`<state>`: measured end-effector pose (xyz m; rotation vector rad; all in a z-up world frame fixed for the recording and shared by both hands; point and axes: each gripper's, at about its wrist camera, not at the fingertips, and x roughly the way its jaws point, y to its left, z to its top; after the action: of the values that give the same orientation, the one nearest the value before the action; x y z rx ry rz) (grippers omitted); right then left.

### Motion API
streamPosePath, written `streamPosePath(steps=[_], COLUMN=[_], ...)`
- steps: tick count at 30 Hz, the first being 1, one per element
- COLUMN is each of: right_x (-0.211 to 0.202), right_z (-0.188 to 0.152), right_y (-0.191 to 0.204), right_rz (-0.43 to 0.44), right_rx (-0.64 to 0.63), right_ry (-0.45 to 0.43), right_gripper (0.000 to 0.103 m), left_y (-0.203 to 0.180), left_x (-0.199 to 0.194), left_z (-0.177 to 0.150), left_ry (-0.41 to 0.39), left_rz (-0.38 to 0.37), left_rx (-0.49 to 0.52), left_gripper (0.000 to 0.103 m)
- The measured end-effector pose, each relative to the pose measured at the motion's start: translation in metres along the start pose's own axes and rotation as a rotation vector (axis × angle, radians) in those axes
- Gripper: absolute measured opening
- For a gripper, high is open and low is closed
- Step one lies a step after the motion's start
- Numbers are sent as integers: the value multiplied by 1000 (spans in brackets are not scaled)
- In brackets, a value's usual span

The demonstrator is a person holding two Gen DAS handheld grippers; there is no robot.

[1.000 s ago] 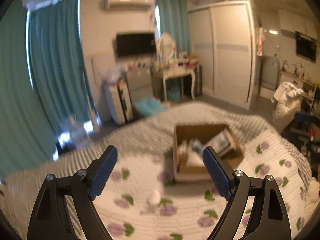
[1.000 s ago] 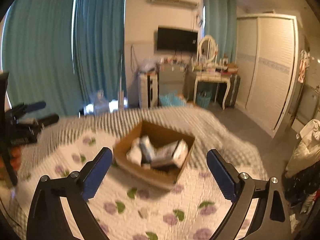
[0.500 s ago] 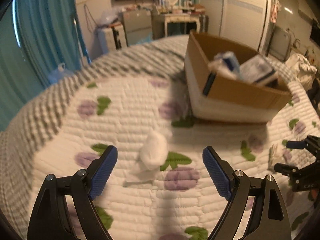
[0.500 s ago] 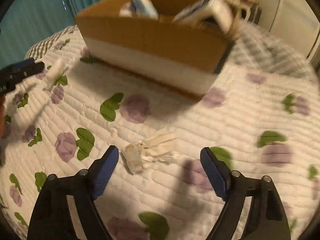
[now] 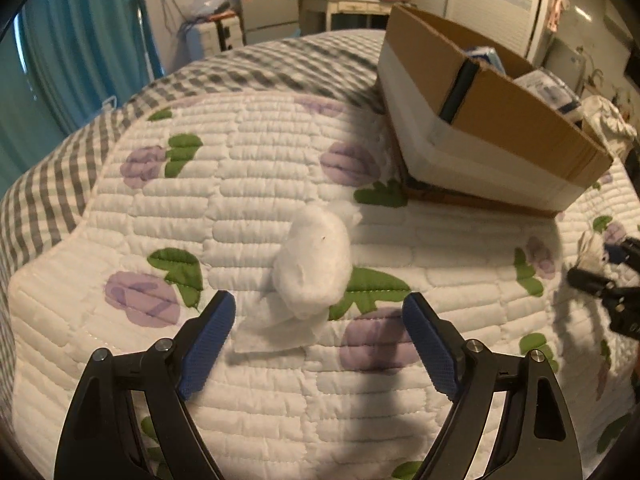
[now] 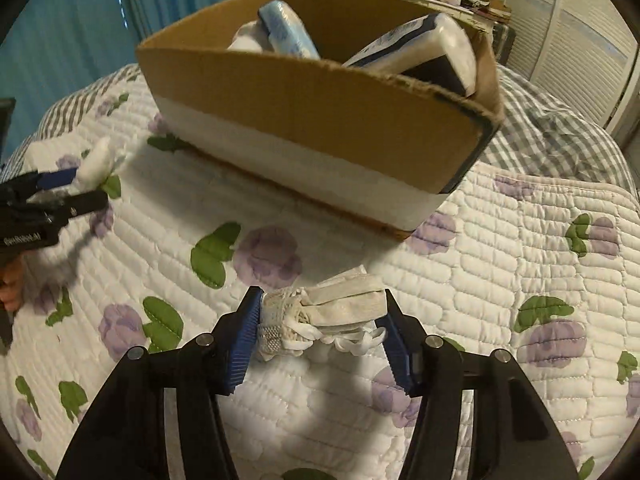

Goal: Organize soft objects
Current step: 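Grasp the white lace cloth with the right tool while the left tool grasps the cotton ball, then carry the lace cloth and cotton ball into the box and open both tools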

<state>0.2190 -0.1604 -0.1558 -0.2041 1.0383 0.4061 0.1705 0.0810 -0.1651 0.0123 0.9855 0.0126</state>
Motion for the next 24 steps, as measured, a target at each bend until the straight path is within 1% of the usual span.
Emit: streamPosePath(steps=[2,3,4,5,7,9,10,12,13,15,17,24], right_x=[-5,-8,-9,-11,-8,-7,-3,-3,-3,-5,-7,-25], right_z=[1,2,1,-1,-3,-4,-2,-3,-3,-4,-5,-17], right_y=[-4,-5,-7,-5,-8,-6,-1,-1,-1,-3,-4,-3], right_rz=[-2,-3,-4,-4,-3,-2,-2,-1,1,3,7,-5], right_rx=[8,12,16,20,19,14,11,10,12,15,22,18], right_ry=[-13,-17,-19,-19,-17,-14,-13,-13,-14,-17,-27,-77], right_gripper=[56,56,56,57,57,57,57,57,57,57,57,57], left_y=[0,-2,-4,-5,-6,-7,-6,-6,-6,-9,-11,-28], left_x=[4,5,5,6,8,8,9,9,8,5,1,-31], left_z=[2,2,2,3,3,2,2,4,5,3,1,-4], left_ry=[-2,-5,-10,-10,-8,-13,-13,-21,-27,-40,-47,-94], left_rz=[-3,-3,-4,-5,-8,-15,-17,-12,-8,3,8,-4], left_rx=[8,15,23,27,34,41,43,47,51,60,67,84], left_gripper=[83,80,72,68,65,55,48,39,31,31,28,28])
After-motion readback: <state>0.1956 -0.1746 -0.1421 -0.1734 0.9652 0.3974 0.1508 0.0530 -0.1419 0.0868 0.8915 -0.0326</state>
